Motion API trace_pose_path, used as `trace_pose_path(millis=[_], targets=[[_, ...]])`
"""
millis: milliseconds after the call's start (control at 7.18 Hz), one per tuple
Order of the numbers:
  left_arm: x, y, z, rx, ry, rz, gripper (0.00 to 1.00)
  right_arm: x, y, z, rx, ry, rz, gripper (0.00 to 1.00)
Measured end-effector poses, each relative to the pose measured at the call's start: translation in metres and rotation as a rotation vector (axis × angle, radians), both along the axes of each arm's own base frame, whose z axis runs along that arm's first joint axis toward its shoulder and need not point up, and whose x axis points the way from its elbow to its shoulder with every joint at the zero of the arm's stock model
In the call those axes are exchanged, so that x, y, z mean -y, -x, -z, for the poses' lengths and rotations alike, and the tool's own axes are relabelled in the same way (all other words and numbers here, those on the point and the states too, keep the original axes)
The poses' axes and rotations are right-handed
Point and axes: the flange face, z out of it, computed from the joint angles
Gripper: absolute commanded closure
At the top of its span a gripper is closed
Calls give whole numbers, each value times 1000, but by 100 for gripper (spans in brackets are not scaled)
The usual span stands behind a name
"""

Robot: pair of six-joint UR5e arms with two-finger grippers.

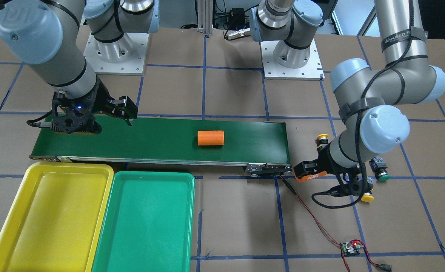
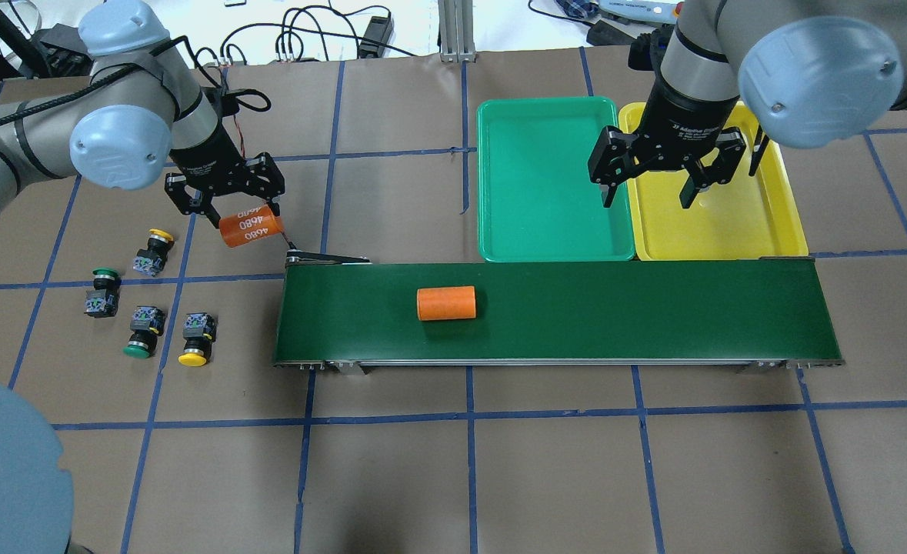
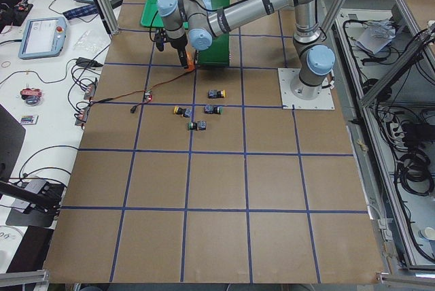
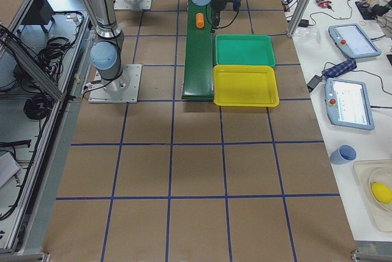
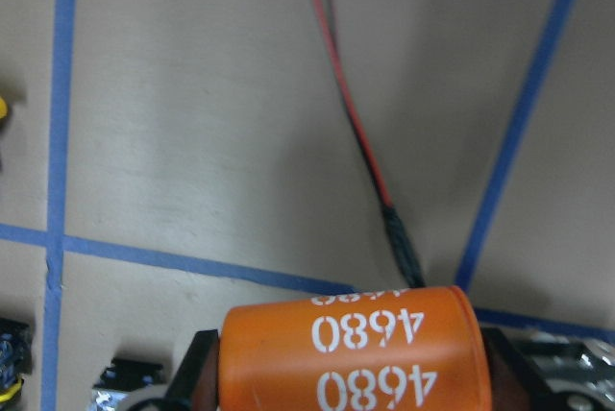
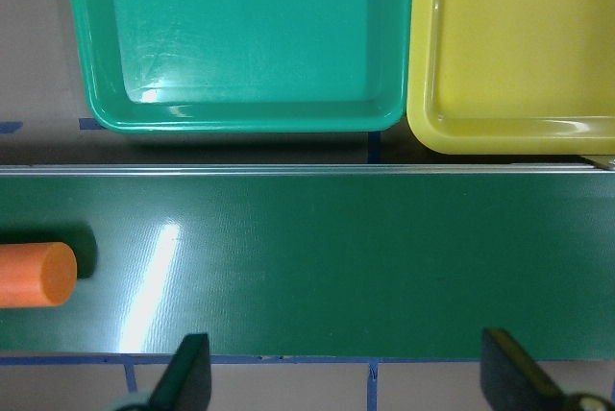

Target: Sort buttons by color to trays

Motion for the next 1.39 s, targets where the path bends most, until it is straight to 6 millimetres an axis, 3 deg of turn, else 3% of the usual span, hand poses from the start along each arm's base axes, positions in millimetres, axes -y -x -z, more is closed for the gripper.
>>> trace_pose_path(millis=[279, 418, 697, 975, 1114, 1254, 1393], targets=[[-40, 63, -14, 5, 14, 120, 100, -1, 0, 0, -2, -2, 0, 0], [-55, 84, -18, 4, 19, 176, 100, -1, 0, 1, -2, -3, 0, 0], [-73, 99, -8, -2, 2, 257, 100, 0, 0, 1, -1, -4, 0, 0], [-81, 97, 12, -5, 12, 297, 100, 0, 0, 1, -1, -3, -1, 0], [-83, 95, 20, -6, 14, 307, 53, 0, 0, 1, -1, -4, -2, 0], [-85, 94, 24, -6, 11, 310, 1, 0, 0, 1, -1, -4, -2, 0], [-88, 94, 26, -5, 8, 312, 0, 0, 0, 1, -1, -4, -2, 0]])
